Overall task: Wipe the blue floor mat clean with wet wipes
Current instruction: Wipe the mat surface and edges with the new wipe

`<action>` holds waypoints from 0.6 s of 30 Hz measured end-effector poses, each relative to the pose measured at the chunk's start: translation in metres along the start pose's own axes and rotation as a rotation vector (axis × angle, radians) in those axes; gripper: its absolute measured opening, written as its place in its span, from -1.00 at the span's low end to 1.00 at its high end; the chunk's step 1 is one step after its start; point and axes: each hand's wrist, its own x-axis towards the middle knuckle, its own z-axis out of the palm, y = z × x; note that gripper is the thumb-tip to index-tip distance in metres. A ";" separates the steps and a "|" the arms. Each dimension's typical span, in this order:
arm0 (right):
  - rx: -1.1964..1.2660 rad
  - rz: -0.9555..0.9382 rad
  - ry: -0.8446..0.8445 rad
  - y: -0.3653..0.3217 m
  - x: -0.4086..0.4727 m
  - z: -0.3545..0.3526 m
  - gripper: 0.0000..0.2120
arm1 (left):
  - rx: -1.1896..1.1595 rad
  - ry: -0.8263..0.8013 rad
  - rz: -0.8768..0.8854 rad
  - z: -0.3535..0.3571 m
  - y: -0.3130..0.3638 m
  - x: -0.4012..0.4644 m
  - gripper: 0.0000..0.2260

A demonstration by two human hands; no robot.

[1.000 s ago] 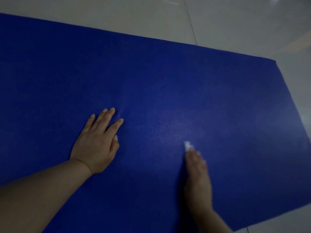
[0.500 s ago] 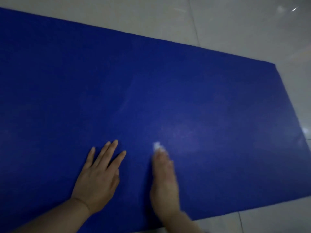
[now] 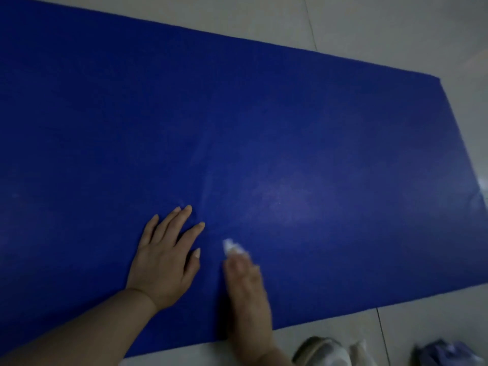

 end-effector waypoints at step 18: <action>0.052 -0.057 -0.108 0.015 -0.018 -0.013 -0.48 | 0.038 -0.007 0.003 -0.001 0.001 0.002 -0.54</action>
